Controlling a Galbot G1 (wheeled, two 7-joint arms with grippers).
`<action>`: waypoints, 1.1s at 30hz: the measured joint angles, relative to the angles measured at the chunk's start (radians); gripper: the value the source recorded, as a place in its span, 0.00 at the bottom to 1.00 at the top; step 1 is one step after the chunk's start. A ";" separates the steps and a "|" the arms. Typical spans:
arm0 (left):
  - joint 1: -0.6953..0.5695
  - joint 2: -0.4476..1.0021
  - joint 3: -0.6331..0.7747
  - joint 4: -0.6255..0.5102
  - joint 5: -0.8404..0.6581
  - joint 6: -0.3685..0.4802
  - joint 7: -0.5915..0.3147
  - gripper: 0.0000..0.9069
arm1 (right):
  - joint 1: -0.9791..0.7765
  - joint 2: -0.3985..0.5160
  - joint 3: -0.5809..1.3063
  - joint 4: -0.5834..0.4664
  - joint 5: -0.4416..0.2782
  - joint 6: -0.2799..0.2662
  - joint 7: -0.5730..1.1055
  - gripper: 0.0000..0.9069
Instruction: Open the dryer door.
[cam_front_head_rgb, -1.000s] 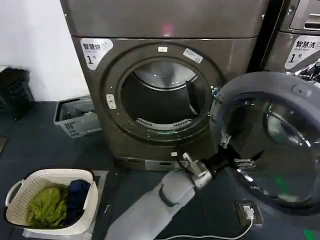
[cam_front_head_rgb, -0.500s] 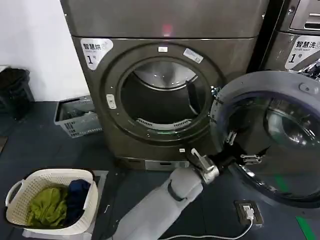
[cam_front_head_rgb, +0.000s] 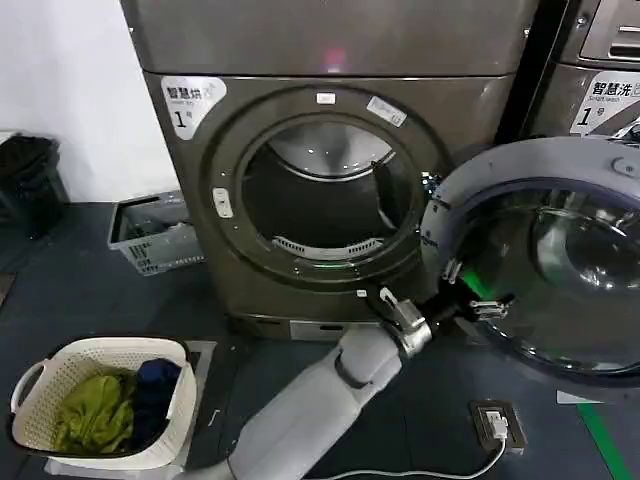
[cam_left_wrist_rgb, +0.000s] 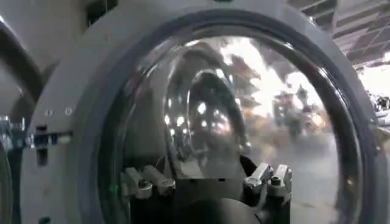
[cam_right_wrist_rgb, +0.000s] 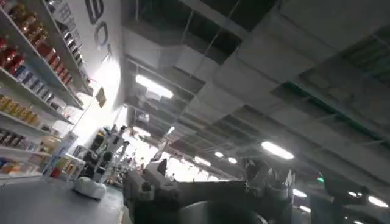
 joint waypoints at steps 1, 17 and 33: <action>0.008 0.000 -0.002 -0.022 -0.005 0.022 -0.001 1.00 | 0.000 0.000 -0.003 -0.003 -0.001 0.000 -0.001 1.00; 0.284 0.443 -0.217 -0.585 -0.135 0.190 -0.128 1.00 | -0.002 0.000 -0.052 -0.054 -0.017 0.002 -0.003 1.00; 0.449 0.884 -0.661 -0.669 -0.576 0.650 -0.382 1.00 | 0.029 0.000 -0.159 -0.088 -0.041 0.006 -0.022 1.00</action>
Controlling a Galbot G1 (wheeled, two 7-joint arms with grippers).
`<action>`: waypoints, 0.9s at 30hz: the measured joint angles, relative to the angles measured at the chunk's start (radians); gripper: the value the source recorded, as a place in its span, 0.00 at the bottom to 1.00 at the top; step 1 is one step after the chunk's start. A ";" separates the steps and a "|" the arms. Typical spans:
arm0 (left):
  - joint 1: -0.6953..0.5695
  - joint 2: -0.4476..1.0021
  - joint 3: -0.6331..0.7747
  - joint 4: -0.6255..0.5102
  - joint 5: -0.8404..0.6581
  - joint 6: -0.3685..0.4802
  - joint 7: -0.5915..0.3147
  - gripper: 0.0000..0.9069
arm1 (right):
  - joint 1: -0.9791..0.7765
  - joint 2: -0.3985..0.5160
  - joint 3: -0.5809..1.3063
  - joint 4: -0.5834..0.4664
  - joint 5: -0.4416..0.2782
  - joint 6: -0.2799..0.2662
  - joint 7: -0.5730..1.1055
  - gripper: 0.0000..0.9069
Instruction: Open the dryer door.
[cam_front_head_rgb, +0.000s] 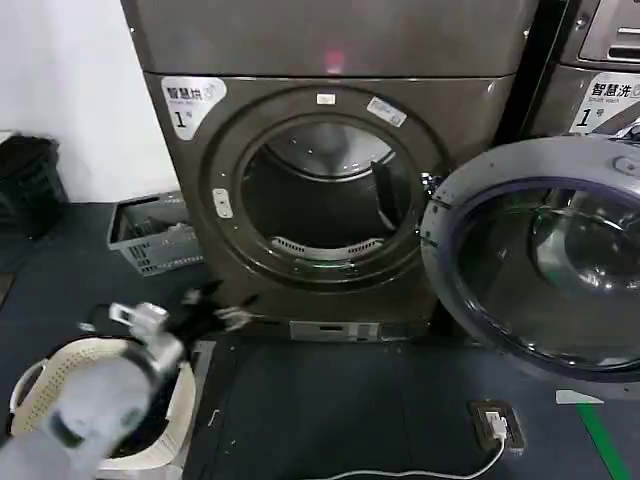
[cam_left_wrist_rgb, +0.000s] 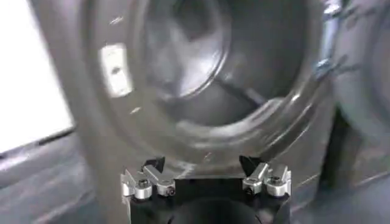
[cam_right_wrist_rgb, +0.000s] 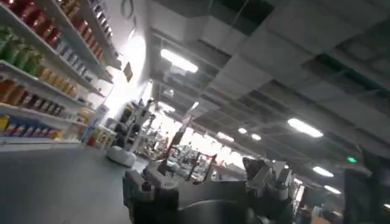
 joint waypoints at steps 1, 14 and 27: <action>-0.009 0.027 -0.003 0.017 -0.056 0.025 -0.023 1.00 | 0.001 0.000 -0.008 -0.003 -0.002 0.002 0.000 1.00; -0.190 0.327 0.032 0.270 -0.651 0.093 -0.149 1.00 | 0.028 0.000 -0.103 -0.046 -0.017 0.027 0.000 1.00; -0.114 0.488 -0.014 0.387 -1.072 0.092 -0.416 1.00 | 0.026 0.000 -0.104 -0.092 -0.016 0.037 0.001 1.00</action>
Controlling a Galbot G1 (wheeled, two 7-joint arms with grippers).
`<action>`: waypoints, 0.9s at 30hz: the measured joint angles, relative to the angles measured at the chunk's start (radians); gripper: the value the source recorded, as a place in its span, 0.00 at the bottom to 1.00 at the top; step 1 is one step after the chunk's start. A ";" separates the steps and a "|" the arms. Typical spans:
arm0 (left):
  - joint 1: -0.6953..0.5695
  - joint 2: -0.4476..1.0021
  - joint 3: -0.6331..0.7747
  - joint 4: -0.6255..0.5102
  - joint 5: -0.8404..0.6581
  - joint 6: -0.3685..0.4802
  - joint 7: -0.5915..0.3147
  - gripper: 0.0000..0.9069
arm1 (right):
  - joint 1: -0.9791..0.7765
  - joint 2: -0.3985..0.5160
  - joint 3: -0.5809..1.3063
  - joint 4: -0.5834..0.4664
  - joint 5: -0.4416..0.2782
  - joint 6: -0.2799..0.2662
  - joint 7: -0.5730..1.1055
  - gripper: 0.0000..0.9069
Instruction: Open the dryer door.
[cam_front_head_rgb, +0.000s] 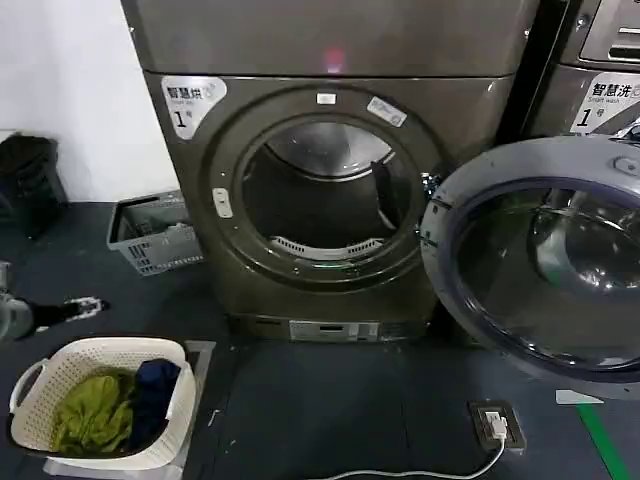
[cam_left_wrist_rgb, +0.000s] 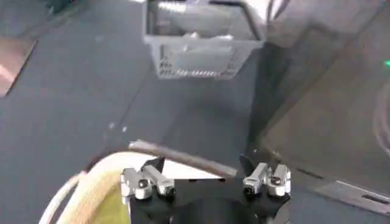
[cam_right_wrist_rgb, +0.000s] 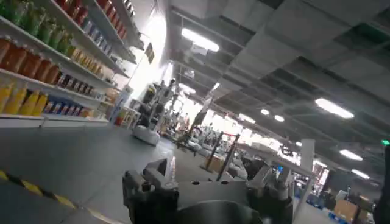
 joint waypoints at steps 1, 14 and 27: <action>0.011 0.011 -0.006 -0.004 -0.058 0.000 -0.036 1.00 | 0.000 0.000 -0.001 -0.001 0.000 0.001 0.000 1.00; 0.156 0.027 -0.068 -0.002 -0.319 0.000 -0.192 1.00 | -0.003 -0.005 0.001 -0.016 0.000 0.009 0.010 1.00; 0.177 0.019 -0.077 0.025 -0.328 0.000 -0.196 1.00 | -0.003 -0.008 0.002 -0.016 0.000 0.008 0.010 1.00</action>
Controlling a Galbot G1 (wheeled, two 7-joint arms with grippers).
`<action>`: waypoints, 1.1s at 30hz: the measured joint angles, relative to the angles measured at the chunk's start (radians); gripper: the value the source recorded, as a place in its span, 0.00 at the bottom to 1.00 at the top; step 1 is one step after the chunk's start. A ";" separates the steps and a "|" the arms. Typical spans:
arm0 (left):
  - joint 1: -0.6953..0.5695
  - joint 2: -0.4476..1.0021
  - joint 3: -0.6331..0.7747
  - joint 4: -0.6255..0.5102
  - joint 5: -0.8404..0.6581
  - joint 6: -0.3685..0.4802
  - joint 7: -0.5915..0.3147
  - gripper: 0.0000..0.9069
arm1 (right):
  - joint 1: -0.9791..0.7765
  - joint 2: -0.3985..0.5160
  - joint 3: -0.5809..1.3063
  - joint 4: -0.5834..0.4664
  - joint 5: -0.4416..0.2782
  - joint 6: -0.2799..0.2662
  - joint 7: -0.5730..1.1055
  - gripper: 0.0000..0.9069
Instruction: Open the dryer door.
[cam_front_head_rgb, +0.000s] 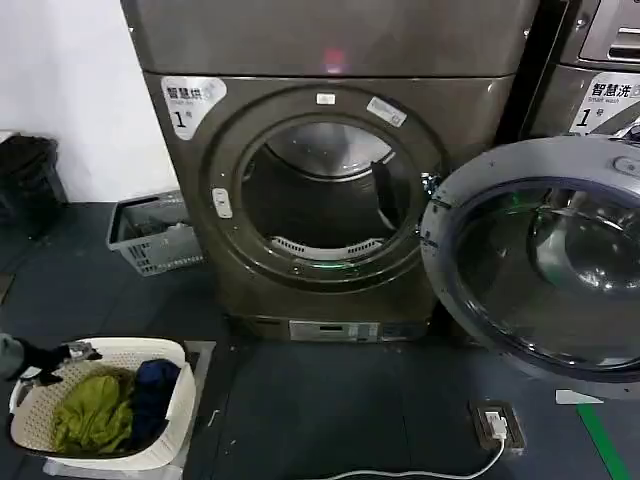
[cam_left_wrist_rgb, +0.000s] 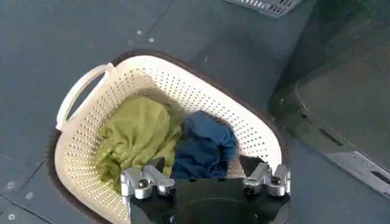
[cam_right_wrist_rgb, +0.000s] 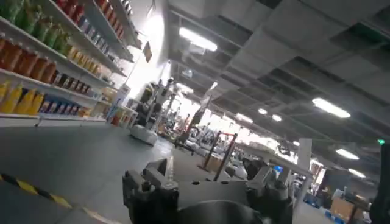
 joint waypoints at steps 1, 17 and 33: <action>0.000 0.000 0.000 0.000 -0.001 0.000 0.000 1.00 | 0.000 0.000 0.000 0.000 0.000 0.000 0.000 1.00; 0.019 -0.005 0.003 -0.015 0.015 0.000 -0.001 1.00 | 0.000 0.000 0.000 0.001 0.000 0.000 0.000 1.00; 0.028 -0.006 0.005 -0.020 0.021 0.000 0.000 1.00 | 0.013 0.007 0.020 -0.008 0.057 0.071 -0.080 1.00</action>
